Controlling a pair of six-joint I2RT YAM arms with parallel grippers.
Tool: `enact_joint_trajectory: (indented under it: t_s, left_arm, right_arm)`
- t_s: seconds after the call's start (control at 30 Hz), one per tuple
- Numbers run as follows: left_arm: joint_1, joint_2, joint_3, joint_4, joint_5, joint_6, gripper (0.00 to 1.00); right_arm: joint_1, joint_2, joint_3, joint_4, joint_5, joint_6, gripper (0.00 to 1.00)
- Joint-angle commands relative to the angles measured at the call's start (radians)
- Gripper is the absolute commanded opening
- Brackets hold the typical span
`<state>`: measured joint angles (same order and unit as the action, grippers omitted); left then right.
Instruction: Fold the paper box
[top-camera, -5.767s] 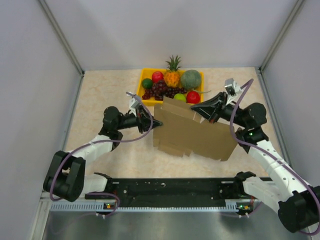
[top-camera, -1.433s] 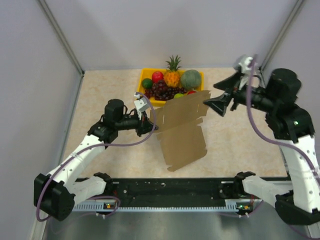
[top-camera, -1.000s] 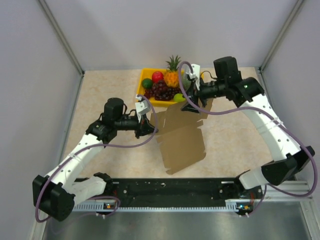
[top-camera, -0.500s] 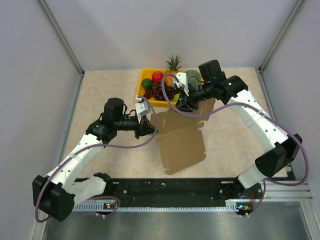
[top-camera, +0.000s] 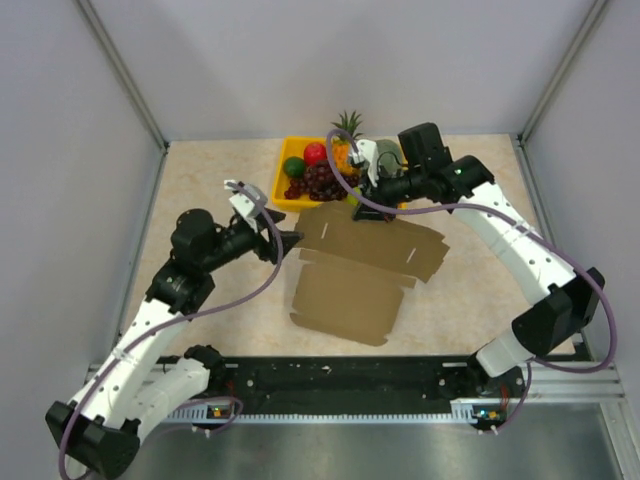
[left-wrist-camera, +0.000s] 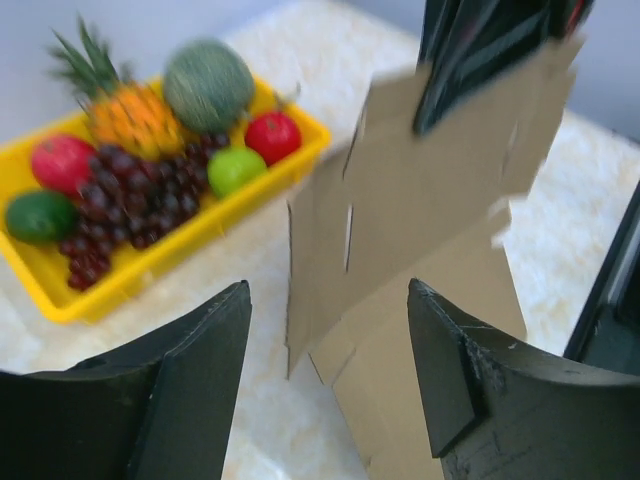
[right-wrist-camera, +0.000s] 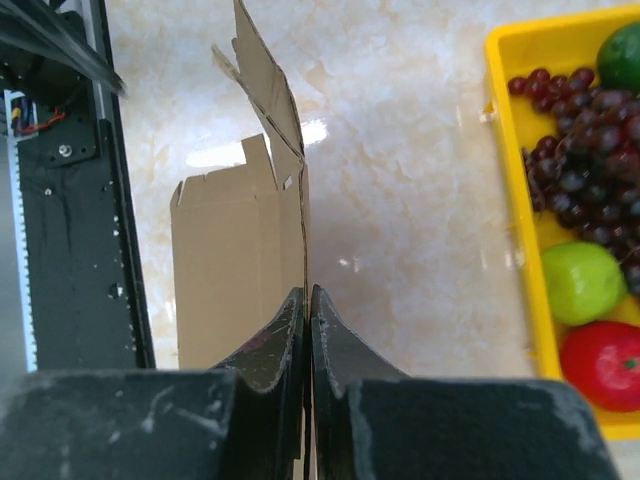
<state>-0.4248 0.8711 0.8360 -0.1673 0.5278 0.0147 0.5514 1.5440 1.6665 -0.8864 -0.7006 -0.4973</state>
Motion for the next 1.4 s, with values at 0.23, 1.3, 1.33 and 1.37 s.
enact_joint_trajectory:
  t_s: [0.23,1.3,1.33,1.37]
  left_arm:
    - [-0.069,0.045,0.025,0.353,-0.06,-0.168,0.61]
    - [-0.111,0.591,-0.222,0.701,-0.064,-0.482,0.64]
    - [-0.111,0.63,-0.227,0.76,-0.072,-0.492,0.64]
    - [-0.111,0.652,-0.229,0.788,-0.072,-0.51,0.63]
  right_arm:
    - [-0.025,-0.2,-0.289,0.253,0.125,0.326,0.0]
    - [0.005,-0.259,-0.625,0.494,0.455,0.433,0.0]
    - [0.002,-0.259,-0.629,0.5,0.448,0.437,0.0]
    - [-0.002,-0.259,-0.634,0.504,0.434,0.45,0.0]
